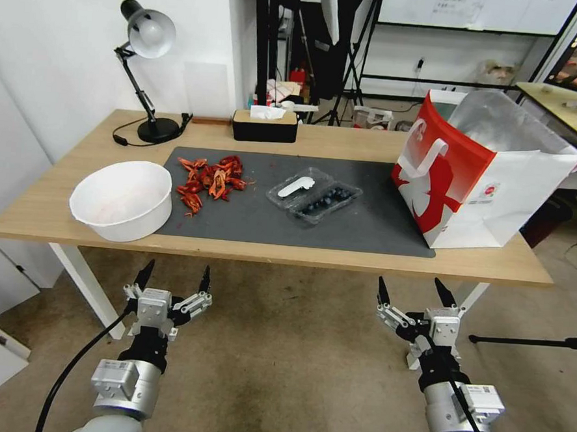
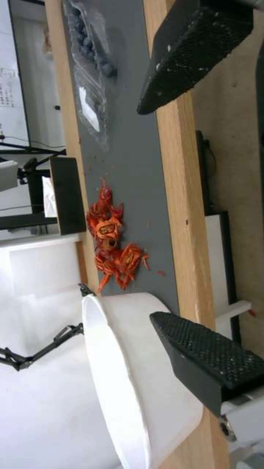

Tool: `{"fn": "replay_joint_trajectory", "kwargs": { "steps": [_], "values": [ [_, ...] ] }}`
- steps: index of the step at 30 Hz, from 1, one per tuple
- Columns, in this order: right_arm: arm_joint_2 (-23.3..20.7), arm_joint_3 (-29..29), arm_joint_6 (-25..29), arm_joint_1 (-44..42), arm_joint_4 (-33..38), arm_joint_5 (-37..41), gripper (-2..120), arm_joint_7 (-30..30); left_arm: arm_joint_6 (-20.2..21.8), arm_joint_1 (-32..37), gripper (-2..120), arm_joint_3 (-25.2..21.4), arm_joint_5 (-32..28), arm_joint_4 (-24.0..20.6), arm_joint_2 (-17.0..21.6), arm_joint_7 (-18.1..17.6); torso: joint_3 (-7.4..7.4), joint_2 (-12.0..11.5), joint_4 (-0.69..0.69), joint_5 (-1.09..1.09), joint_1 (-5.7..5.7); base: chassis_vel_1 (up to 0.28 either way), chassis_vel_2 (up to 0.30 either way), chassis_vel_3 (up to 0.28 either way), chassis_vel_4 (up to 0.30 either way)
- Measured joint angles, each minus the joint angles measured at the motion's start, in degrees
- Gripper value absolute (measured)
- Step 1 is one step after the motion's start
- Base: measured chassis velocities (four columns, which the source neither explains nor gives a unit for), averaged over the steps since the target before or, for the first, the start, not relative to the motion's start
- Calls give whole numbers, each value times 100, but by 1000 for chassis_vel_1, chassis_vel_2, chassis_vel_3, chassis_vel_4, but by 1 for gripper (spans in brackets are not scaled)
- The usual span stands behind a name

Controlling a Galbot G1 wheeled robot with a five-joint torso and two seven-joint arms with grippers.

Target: Close the takeout container lid, then place the container into the takeout bag.

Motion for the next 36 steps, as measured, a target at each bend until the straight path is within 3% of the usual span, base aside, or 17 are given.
{"fn": "replay_joint_trajectory", "kwargs": {
  "steps": [24,28,29,31,36],
  "values": [
    [20,-25,-1,-16,0,-31,100,-5,2,-2,100,10,-18,0,3,-9,0,0,1,-1,0,0,0,0,0],
    [358,-483,-34,-307,-4,-542,100,-221,82,-45,100,291,-375,-54,78,-267,0,0,-1,4,0,0,0,0,0],
    [454,-608,-48,-389,-10,-696,100,-287,127,-72,100,436,-563,-95,121,-408,0,0,-5,3,0,0,0,0,0],
    [590,-712,43,-442,-52,-807,100,-341,323,-172,100,1019,-1312,-240,281,-967,0,0,0,0,0,0,0,0,0],
    [607,-675,116,-413,-23,-775,100,-351,290,-234,100,1205,-1542,-270,306,-1111,0,0,0,0,0,0,0,0,0]
  ]
}}
